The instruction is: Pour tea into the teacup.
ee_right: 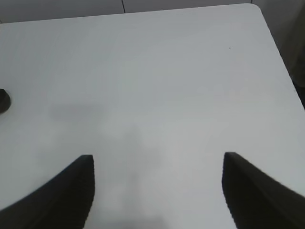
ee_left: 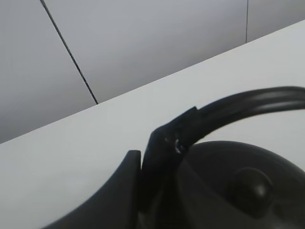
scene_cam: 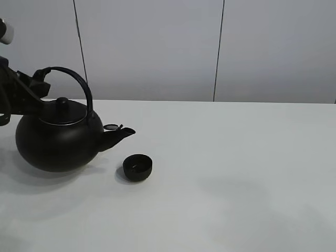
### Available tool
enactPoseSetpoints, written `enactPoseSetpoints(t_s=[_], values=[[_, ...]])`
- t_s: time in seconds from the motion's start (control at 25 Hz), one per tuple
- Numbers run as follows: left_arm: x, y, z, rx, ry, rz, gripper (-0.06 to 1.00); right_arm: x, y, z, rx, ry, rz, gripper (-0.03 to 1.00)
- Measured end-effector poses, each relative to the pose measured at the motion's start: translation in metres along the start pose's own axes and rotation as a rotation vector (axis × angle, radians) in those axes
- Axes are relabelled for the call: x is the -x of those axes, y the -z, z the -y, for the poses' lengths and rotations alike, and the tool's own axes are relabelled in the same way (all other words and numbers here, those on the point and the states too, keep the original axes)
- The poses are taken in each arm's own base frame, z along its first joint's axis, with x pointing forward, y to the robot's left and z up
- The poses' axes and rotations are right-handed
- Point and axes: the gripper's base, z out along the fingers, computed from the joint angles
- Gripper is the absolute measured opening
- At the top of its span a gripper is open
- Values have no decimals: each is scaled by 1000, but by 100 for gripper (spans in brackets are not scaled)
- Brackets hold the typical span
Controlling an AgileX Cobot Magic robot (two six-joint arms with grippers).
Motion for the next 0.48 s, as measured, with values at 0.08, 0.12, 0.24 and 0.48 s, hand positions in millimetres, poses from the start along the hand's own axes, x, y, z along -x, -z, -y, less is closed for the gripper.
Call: enactPoseSetpoints(t_s=[0.08,0.12,0.24,0.48], values=[[0,0,0,4,-15,-3,12,0,0,0,0,0,0,52],[0,0,0,4,-19,-3,12,0,0,0,0,0,0,52],[0,0,0,4,-24,-2,12,0,0,0,0,0,0,52],[0,0,0,3,-71,-2,12,0,0,0,0,0,0,52]])
